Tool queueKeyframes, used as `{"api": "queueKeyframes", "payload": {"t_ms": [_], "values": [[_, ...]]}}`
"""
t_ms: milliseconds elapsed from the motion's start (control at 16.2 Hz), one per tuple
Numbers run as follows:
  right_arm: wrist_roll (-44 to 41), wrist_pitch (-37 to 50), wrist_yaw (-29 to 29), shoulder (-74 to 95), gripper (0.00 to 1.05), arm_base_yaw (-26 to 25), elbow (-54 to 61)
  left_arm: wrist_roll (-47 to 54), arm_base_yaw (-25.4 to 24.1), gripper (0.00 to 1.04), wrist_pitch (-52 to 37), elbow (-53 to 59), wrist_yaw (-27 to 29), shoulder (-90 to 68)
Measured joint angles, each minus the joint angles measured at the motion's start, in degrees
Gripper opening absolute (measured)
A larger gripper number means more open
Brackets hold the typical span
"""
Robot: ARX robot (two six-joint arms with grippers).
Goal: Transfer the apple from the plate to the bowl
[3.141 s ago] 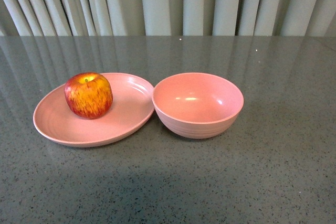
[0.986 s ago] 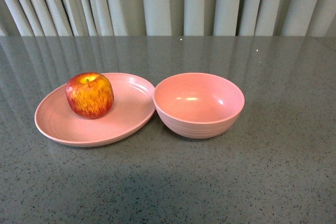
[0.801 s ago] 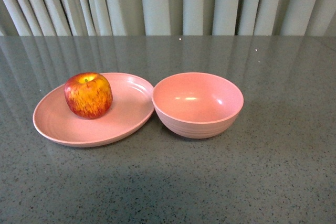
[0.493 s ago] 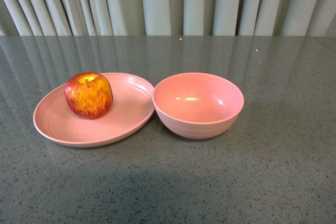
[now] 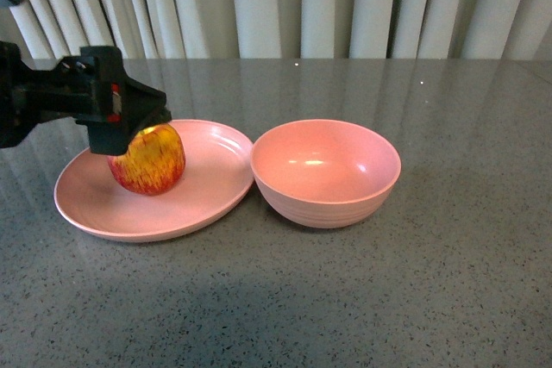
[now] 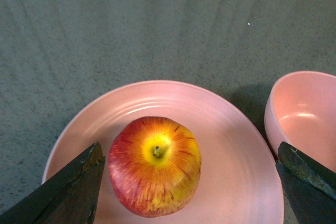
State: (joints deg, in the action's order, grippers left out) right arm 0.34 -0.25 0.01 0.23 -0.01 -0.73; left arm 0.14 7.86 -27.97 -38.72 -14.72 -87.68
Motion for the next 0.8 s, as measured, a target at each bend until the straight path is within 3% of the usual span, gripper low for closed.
{"api": "queueKeyframes", "payload": {"t_ms": [801], "values": [[0.0,0.0,0.0,0.0,0.98,0.0,0.0,-1.0,0.6,0.98,7.0,-8.5,4.3,-11.1]]}}
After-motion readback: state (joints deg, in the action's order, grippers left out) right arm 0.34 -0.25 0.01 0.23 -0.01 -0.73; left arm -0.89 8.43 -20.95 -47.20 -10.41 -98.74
